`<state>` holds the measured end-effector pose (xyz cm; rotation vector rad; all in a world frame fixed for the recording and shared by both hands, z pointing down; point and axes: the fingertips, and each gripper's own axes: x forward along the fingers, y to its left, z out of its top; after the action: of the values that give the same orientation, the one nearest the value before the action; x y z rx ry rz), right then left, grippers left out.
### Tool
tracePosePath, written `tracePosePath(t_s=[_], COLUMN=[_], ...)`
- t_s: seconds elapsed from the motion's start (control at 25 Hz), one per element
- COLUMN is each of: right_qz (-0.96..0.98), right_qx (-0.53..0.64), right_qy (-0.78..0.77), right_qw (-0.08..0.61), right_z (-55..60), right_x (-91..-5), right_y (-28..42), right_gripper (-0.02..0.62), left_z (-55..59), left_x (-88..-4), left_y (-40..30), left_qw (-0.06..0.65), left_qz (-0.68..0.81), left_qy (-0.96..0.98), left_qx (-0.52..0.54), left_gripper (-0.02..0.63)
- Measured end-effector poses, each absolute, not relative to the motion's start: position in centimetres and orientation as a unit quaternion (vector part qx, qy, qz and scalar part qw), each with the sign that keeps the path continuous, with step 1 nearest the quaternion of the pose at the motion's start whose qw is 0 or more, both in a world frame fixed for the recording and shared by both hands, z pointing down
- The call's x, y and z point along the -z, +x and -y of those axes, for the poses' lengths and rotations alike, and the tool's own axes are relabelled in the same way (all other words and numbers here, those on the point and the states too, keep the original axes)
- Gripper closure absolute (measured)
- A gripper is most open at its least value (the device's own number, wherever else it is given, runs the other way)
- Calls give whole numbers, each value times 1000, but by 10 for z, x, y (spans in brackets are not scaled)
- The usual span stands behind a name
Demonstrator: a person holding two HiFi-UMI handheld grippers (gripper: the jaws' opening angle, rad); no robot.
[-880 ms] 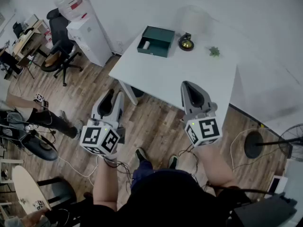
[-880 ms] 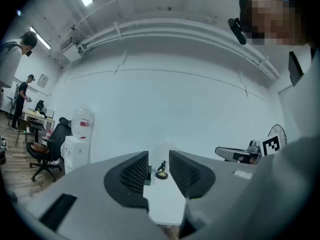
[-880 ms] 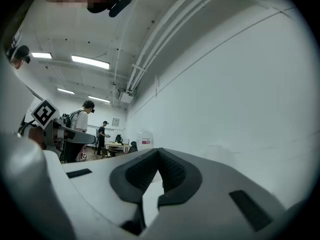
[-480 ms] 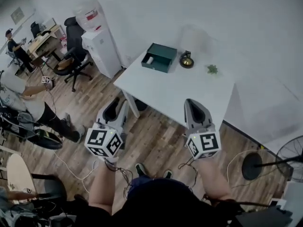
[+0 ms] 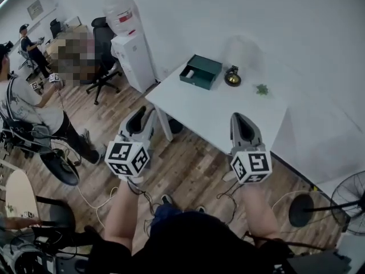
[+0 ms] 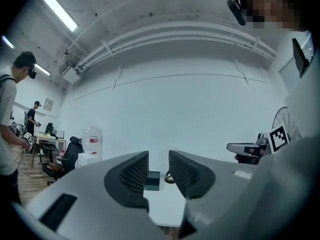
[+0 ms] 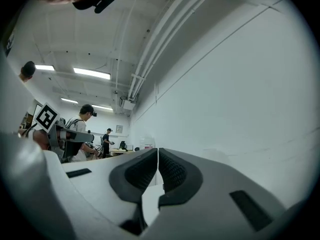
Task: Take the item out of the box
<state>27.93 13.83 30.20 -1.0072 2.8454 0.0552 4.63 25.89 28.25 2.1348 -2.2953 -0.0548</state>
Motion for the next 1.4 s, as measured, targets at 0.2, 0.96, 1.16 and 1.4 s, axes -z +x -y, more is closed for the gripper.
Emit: tracePosePath(t_s=[0.2, 0.96, 1.16, 1.4], right_qz=[-939, -918, -913, -911], right_qx=[4, -5, -3, 0], right_qy=[-339, -396, -408, -412], right_qw=[61, 17, 1, -12], right_z=[-125, -43, -35, -13], right_x=[-317, -332, -343, -351], right_y=[267, 107, 68, 40], right_gripper=[551, 554, 554, 554], left_z=[-257, -165, -143, -112], left_x=[-289, -327, -347, -359], left_y=[32, -175, -215, -241], left_qw=[3, 33, 55, 67], left_qz=[730, 716, 704, 694], left_qy=[683, 694, 705, 713], left_qx=[23, 67, 71, 76], left_gripper=[483, 483, 483, 483])
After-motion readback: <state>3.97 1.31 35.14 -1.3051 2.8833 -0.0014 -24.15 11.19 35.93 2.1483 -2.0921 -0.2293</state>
